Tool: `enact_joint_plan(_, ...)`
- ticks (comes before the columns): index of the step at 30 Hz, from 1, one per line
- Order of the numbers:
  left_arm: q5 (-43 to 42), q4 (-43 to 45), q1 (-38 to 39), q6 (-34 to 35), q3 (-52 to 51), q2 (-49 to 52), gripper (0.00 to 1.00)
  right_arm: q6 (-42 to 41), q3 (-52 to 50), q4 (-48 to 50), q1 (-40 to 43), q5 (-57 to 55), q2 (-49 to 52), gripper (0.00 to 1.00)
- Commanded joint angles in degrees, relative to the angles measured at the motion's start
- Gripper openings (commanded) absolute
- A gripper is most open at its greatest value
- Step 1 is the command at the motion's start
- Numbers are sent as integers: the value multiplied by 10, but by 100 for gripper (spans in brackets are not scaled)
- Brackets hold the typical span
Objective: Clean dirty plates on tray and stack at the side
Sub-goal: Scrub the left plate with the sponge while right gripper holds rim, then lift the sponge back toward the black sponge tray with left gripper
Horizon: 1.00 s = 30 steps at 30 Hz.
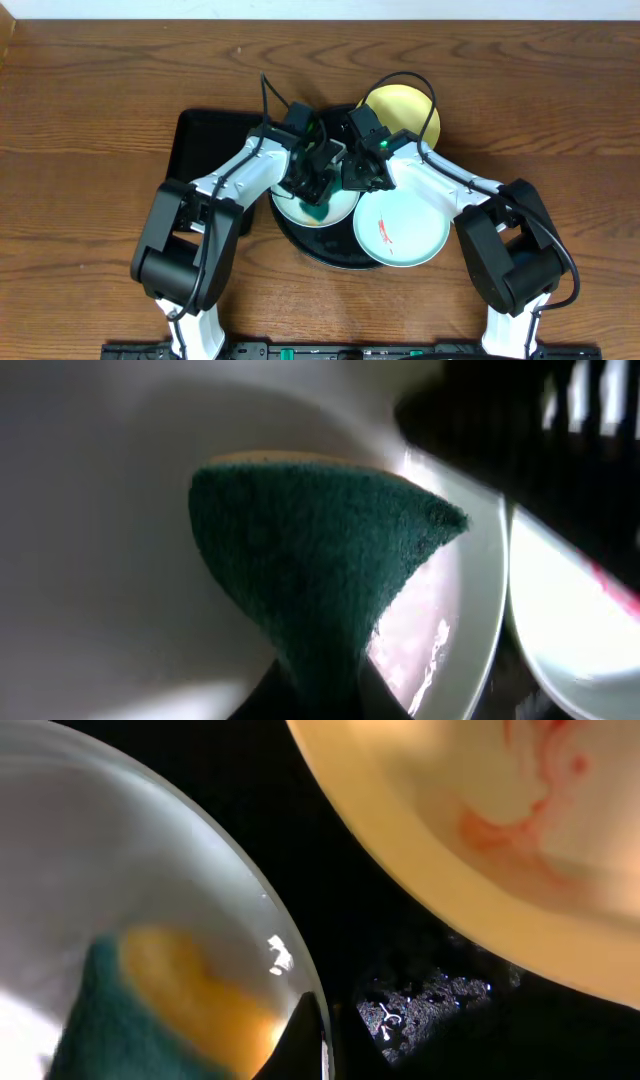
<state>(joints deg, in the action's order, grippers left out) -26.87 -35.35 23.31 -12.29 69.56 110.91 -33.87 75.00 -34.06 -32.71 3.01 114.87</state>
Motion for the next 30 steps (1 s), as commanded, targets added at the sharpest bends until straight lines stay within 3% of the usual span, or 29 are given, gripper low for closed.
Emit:
enact_joint_plan(1,43,68,1,84,-8,10,7,-4,-1,0,-3,-11,15,1)
enact_joint_plan(6,298,142,1,264,-5,10,8,-4,-1,-1,-3,-11,15,1)
enact_joint_plan(12,417,97,1,276,35,-7,7,-4,-1,-1,-3,-11,15,1)
enact_joint_plan(21,422,-73,-1,305,121,-103,7,-4,-1,0,-3,-11,15,5)
enact_joint_plan(26,324,-143,-39,304,128,-162,7,-4,-1,3,-3,-10,15,12)
enact_joint_plan(30,259,-200,-102,300,128,-175,7,-4,-1,8,-4,3,21,8)
